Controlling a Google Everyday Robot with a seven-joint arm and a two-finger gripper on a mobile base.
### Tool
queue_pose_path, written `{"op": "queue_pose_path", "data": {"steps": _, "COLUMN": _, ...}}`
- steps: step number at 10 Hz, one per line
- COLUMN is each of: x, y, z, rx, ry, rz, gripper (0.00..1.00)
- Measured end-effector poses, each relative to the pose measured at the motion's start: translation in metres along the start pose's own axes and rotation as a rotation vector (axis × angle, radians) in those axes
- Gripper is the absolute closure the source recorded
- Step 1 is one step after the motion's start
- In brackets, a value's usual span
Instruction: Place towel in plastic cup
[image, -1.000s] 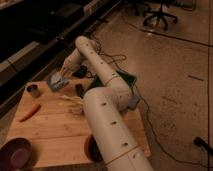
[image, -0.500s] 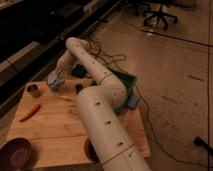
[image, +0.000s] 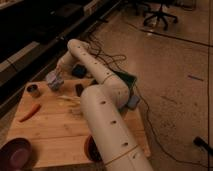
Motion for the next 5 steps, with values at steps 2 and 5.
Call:
{"op": "queue_pose_path", "data": {"steps": 2, "x": -0.0001, "y": -0.0042, "z": -0.0009, "rx": 0.019, "ry": 0.001, "rz": -0.004, "gripper": 1.0}}
{"op": "queue_pose_path", "data": {"steps": 5, "x": 0.0039, "y": -0.007, "z": 0.0014, "rx": 0.031, "ry": 0.017, "rz": -0.008, "gripper": 1.0}}
